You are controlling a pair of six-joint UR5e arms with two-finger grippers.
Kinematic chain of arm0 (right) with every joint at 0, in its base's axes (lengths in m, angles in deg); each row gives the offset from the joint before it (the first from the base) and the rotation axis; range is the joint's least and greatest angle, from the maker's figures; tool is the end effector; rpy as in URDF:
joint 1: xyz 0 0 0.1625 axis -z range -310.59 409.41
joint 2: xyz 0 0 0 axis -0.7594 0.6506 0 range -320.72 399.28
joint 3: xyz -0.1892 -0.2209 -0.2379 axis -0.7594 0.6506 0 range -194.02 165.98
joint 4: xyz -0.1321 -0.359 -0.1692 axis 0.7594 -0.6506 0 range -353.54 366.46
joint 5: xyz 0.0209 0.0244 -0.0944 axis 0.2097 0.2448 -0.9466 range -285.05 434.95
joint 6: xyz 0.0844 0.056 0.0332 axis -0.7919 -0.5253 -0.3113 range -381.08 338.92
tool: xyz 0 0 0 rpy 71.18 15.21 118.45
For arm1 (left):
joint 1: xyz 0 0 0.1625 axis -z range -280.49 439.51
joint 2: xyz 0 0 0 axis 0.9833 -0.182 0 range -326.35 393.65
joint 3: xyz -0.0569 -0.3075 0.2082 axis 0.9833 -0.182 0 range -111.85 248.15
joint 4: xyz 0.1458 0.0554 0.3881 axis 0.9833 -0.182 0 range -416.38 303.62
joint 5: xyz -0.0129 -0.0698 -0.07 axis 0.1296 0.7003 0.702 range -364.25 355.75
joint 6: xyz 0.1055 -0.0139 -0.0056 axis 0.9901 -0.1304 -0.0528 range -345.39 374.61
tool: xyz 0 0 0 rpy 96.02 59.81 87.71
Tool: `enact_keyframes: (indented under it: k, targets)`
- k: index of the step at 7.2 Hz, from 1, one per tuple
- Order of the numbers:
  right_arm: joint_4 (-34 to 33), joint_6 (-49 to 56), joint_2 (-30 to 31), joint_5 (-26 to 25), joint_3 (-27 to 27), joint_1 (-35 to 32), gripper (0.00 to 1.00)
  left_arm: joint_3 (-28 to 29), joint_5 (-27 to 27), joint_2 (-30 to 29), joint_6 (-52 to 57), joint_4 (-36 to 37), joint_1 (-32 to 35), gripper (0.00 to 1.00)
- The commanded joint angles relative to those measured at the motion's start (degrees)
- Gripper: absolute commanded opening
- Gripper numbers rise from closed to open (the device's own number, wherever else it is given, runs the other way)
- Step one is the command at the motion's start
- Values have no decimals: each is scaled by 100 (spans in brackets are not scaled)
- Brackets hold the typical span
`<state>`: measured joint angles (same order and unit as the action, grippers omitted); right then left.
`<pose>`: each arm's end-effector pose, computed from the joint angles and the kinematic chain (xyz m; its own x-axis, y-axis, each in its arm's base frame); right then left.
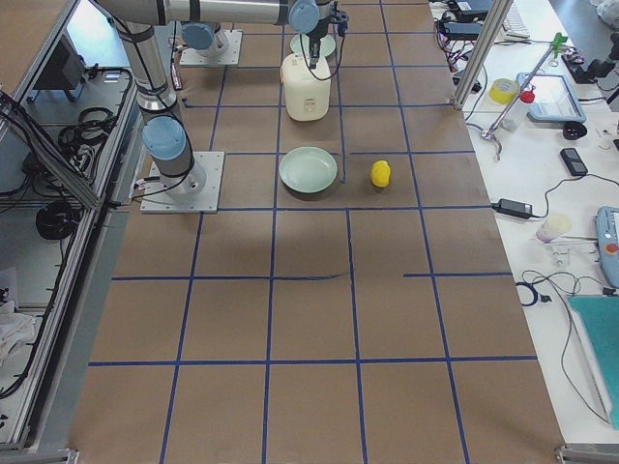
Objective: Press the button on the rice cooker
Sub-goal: 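Move the right gripper down onto the rice cooker's lid button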
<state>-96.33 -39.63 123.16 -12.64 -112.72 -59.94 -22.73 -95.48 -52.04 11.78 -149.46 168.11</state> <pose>0.3020 -0.4442 0.3247 -0.9995 -0.0125 -0.0285 -0.0139 0.9988 0.0470 -0.1195 -0.4710 0.4550 -0.9970 -0.0740 -0.0212 -0.0739 0.9972 -0.0073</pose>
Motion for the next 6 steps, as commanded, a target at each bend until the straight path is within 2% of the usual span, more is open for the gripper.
enact_keyframes:
  k: [1, 6]
  targets:
    - [-215, -60, -21, 50, -237, -34, 15, 0, 0, 0, -7, 0, 0, 100]
    - [-207, -105, -21, 50, -316, -69, 16, 0, 0, 0, -7, 0, 0, 100]
